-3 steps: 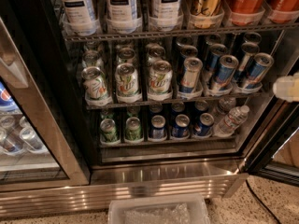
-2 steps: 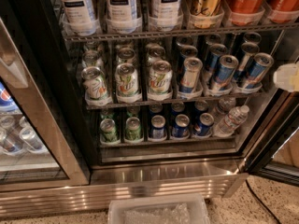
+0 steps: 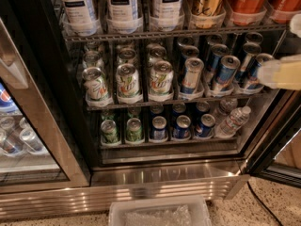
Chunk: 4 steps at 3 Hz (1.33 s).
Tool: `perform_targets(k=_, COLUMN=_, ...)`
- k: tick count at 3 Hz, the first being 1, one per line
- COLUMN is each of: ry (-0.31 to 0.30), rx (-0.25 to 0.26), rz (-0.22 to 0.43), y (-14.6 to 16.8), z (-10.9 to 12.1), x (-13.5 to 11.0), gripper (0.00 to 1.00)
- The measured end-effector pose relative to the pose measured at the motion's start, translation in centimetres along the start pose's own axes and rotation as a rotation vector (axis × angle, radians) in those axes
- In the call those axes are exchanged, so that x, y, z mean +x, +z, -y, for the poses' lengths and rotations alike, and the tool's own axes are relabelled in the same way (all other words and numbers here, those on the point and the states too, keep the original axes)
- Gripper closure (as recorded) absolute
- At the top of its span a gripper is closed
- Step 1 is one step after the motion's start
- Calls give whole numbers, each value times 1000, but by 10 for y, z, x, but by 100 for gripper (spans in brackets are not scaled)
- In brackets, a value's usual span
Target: Pick coke can from top shelf of fridge
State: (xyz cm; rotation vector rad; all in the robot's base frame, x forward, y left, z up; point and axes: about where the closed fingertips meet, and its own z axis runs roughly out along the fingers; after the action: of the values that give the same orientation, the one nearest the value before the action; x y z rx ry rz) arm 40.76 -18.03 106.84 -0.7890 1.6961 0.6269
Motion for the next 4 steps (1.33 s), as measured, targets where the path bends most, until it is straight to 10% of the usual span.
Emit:
perform_targets(k=2, ry=23, rx=138, rz=201, y=54, z=-39, x=-34, gripper=0)
perform_targets(k=4, ry=45, rx=142, rz=254, y=57, z=-41, x=-51, gripper=0)
